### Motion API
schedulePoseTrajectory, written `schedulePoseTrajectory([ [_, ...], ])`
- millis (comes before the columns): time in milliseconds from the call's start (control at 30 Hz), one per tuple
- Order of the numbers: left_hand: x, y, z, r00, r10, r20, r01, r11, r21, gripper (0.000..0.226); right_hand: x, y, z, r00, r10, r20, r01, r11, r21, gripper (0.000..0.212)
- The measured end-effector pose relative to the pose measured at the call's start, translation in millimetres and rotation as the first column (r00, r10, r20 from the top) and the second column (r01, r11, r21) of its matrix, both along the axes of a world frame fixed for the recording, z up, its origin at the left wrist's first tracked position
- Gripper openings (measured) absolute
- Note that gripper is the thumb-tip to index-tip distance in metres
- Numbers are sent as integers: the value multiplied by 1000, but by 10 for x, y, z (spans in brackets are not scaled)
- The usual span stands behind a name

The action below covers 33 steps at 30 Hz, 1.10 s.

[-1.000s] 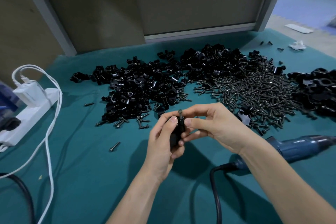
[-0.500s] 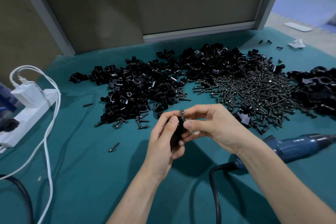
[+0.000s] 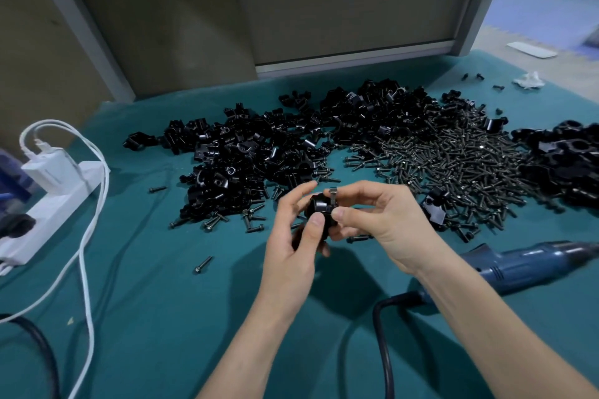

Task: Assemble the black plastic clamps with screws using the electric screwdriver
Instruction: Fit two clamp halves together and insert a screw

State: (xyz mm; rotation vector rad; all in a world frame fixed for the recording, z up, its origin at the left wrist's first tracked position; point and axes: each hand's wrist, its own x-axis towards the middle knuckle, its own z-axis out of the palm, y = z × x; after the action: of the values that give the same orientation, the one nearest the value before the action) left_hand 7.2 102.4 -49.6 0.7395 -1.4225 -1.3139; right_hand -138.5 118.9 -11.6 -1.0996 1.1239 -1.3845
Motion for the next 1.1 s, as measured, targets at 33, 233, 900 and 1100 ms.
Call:
schedulePoseTrajectory([
  [33, -7, 3, -3, 1000, -1, 30, 2, 1000, -27, 28, 10, 6, -7, 1000, 1, 6, -1, 1000, 2, 21],
  [233, -2, -4, -49, 994, 11, 106, -3, 997, -73, 35, -8, 13, -10, 1000, 7, 20, -7, 1000, 2, 20],
  [900, 32, 0, -33, 998, -35, 53, 40, 995, -95, 32, -38, 8, -30, 990, 113, 80, -109, 993, -46, 20],
  [1100, 19, 4, -26, 998, -59, -2, 58, 995, -84, 27, -52, 9, -44, 991, 112, 71, -110, 993, -33, 21],
])
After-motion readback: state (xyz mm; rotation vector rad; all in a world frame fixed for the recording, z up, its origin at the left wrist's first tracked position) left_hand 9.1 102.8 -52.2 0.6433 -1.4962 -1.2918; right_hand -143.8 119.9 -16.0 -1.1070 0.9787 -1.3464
